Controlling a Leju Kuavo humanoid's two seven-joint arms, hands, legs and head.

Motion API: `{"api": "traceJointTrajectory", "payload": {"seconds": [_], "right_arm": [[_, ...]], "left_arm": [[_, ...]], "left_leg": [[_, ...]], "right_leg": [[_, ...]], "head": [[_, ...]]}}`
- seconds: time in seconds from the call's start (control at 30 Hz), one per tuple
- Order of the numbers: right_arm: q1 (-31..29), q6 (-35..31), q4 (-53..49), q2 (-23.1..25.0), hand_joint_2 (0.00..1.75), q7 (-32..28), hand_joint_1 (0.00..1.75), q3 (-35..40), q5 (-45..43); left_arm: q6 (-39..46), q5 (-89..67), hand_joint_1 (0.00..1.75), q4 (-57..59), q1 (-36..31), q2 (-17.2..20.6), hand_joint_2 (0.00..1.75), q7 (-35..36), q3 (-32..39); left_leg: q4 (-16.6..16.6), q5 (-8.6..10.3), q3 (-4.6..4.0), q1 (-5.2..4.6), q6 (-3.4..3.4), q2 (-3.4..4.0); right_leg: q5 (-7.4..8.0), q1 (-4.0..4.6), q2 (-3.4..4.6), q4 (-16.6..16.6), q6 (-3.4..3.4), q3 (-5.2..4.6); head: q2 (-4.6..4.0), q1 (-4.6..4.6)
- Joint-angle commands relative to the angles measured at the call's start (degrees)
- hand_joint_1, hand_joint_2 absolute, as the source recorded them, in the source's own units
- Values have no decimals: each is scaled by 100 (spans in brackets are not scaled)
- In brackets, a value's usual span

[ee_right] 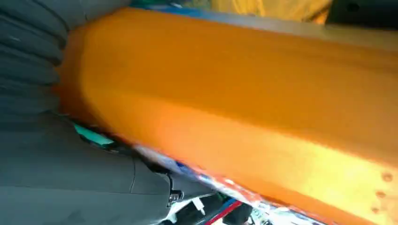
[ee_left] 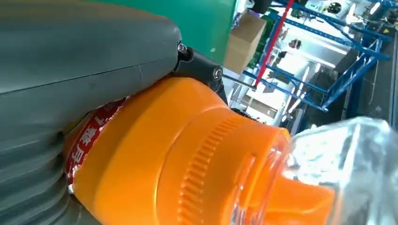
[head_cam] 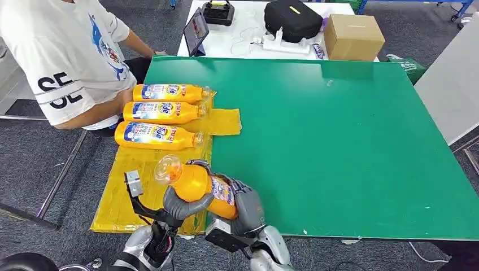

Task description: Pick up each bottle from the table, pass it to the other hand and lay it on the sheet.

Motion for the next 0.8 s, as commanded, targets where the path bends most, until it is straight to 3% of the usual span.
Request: {"api": "traceJointTrajectory", "payload": {"seconds": [0.03,0.2,0.47,0.5,0.63,0.8], "right_arm": [[-8,1859,-837,-171,0,-449,0,-244,-1509],[357,2179,-1948,-325,0,-358,0,-492,-1844],[420,2161,-2087,-343,0,-336,0,-525,-1820],[416,2103,-2072,-319,0,-355,0,-557,-1809],[654,1648,-2647,-220,0,-578,0,-826,-1955],[908,427,-3867,-171,0,-651,0,-932,-2097]], "left_arm": [[340,-80,175,61,-100,97,175,-145,-65],[2104,-1257,175,-403,-222,-162,175,-590,650],[2204,-1263,175,-430,-255,-140,175,-597,839],[2533,-1386,175,-414,-269,-202,175,-718,950],[3161,-1593,175,-763,-299,-189,175,-951,1416],[4681,-3562,175,-1053,-390,-14,175,-1068,1588]], "left_leg": [[0,-9,19,4,-3,3],[7,-8,6,4,-2,-9],[0,-10,25,4,-3,-2],[-1,-5,14,3,-2,-3],[3,-7,13,5,-3,0],[10,-10,7,4,-5,-3]], "right_leg": [[-7,6,-4,-3,-7,21],[-9,5,-16,3,-5,10],[-10,6,-10,-3,-8,26],[-5,4,-9,-4,-5,15],[-6,6,-6,-1,-6,13],[-11,6,-11,9,-8,7]], "head": [[0,4],[0,4],[0,0],[0,2],[0,0],[0,0]]}}
